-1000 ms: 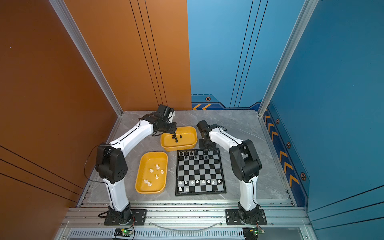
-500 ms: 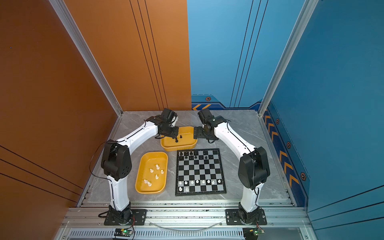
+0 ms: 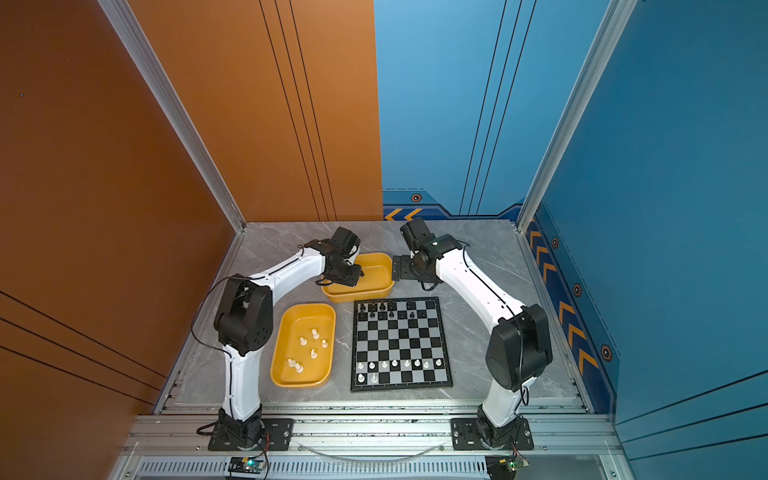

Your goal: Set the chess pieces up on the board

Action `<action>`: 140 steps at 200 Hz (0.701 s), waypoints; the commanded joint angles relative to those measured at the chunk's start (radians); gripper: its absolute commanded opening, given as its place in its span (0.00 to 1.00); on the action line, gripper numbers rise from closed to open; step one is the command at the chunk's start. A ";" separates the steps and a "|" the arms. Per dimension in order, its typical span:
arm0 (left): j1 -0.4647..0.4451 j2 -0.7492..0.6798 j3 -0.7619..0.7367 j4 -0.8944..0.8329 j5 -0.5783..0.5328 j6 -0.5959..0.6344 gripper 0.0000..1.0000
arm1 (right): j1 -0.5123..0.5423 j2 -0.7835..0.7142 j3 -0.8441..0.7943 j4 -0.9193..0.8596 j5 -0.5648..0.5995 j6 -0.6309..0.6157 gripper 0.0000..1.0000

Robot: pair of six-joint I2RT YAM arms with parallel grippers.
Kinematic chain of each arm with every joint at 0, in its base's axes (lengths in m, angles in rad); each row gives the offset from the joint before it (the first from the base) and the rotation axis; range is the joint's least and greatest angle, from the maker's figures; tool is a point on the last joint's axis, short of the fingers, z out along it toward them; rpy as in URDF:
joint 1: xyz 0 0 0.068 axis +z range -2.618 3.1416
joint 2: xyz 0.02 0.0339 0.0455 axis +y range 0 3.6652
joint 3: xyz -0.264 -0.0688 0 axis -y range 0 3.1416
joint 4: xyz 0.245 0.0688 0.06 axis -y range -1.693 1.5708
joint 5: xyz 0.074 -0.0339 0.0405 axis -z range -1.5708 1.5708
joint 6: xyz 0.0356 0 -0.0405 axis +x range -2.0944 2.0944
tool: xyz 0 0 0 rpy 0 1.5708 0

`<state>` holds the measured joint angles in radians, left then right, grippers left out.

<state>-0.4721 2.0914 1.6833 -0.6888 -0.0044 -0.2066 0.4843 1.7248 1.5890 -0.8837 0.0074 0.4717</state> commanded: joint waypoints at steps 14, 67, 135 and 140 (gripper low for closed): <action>-0.006 0.052 0.036 -0.028 -0.034 0.013 0.30 | 0.003 -0.059 -0.045 -0.028 0.042 0.029 1.00; -0.004 0.078 0.068 -0.028 -0.040 0.022 0.30 | -0.005 -0.090 -0.076 -0.025 0.060 0.034 1.00; 0.002 0.089 0.091 -0.028 -0.050 0.028 0.31 | -0.013 -0.090 -0.079 -0.023 0.058 0.037 1.00; 0.003 0.089 0.092 -0.027 -0.049 0.029 0.31 | -0.013 -0.090 -0.079 -0.024 0.057 0.038 1.00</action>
<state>-0.4725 2.1605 1.7420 -0.6991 -0.0273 -0.1986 0.4774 1.6547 1.5208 -0.8833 0.0387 0.4957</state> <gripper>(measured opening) 0.309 0.996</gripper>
